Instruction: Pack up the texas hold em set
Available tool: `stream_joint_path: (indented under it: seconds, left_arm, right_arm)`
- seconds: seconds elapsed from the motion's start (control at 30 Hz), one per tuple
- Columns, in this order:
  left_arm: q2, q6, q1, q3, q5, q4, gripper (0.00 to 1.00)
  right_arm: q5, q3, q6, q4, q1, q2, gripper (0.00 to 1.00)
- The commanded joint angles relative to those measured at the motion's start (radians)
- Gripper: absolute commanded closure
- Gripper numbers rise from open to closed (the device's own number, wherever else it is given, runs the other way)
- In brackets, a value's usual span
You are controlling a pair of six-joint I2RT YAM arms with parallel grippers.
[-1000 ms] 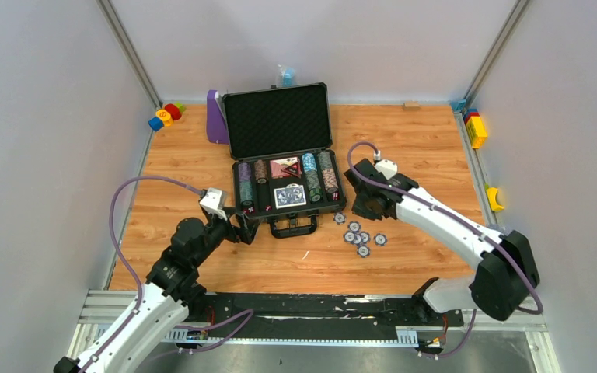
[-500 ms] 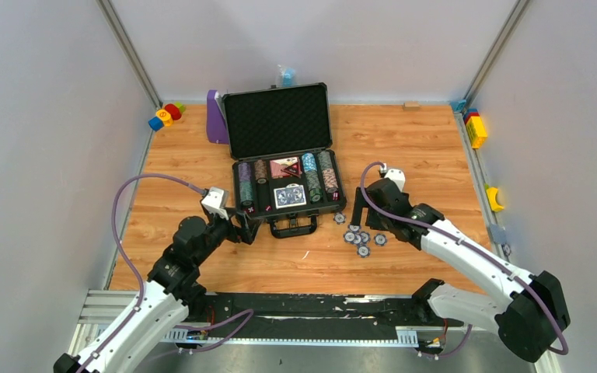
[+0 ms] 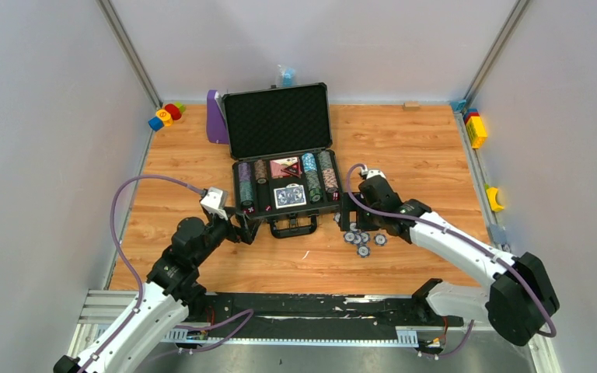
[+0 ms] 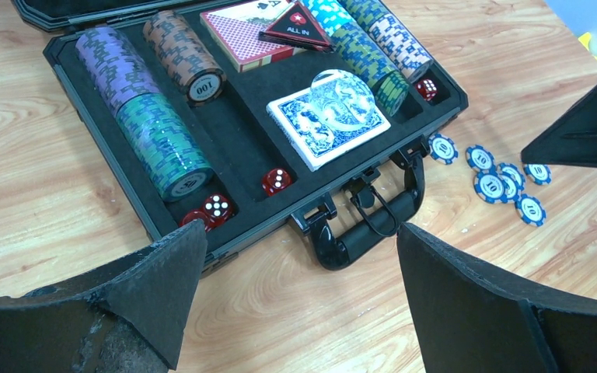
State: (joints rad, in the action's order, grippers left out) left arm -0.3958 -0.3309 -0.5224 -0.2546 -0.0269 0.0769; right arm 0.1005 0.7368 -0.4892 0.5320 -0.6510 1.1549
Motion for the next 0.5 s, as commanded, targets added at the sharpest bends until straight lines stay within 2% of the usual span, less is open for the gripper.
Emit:
stream_joint_path:
  seconds: [0.0,0.47]
  left_arm:
    - [-0.005,0.015,0.001,-0.009,-0.017,-0.051,0.0]
    - [0.008,0.018,0.0,-0.005,-0.023,-0.052,0.0]
  right_arm:
    - [-0.028,0.049,0.041,-0.086,0.005,0.064,0.05]
    - [-0.042,0.121,0.099,-0.163,-0.005,0.211,0.08]
